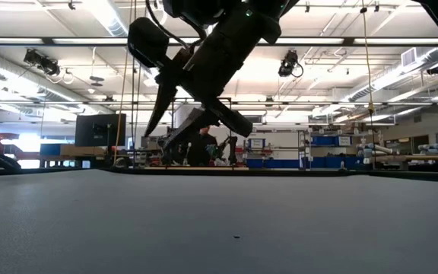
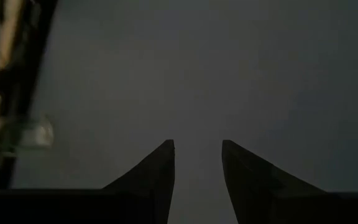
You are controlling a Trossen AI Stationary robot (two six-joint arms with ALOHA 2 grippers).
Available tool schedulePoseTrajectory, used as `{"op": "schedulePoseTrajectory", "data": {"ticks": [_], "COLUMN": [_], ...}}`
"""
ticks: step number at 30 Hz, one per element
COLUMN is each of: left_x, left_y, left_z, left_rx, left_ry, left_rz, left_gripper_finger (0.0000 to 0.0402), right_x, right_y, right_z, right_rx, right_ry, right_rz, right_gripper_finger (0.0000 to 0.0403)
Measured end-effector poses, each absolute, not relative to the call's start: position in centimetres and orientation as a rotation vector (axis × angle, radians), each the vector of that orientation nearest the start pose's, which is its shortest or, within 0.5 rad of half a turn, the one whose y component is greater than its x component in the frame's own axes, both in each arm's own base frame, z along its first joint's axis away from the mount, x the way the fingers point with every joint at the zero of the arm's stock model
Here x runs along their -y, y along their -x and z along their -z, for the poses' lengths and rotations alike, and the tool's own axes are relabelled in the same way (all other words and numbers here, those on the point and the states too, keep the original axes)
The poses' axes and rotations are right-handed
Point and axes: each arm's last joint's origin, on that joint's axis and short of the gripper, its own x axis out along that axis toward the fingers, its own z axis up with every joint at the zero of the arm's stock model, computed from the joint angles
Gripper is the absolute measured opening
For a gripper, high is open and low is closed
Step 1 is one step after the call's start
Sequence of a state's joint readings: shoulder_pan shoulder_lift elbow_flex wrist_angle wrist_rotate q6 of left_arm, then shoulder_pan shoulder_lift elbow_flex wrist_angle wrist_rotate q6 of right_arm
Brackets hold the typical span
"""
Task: Sort flowers into vase by color
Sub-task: Put the yellow flower into the transparent flower vase
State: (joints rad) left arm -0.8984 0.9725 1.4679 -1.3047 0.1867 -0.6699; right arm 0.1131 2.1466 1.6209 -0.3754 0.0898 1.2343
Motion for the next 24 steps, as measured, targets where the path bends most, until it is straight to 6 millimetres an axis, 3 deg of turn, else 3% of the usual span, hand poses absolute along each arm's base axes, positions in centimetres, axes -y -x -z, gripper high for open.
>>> {"op": "schedulePoseTrajectory", "data": {"ticks": [7, 12, 24], "left_x": [14.0, 15.7, 18.1], "left_y": [-8.4, -9.3, -9.4], "left_z": [-40.5, -39.3, -37.0], "left_rx": [-1.266, -1.301, -1.415], "left_ry": [0.266, 0.211, 0.085], "left_rz": [0.660, 0.544, 0.391], "left_gripper_finger": [0.0086, 0.0087, 0.0087], "right_x": [-4.9, -4.9, -4.3], "right_y": [-45.8, -45.5, -45.5], "right_z": [-17.4, -17.2, -17.2], "right_rx": [-0.864, -0.890, -0.910], "right_ry": [-0.942, -0.854, -0.776], "right_rz": [0.518, 0.527, 0.484], "right_gripper_finger": [0.0142, 0.0142, 0.0142]}}
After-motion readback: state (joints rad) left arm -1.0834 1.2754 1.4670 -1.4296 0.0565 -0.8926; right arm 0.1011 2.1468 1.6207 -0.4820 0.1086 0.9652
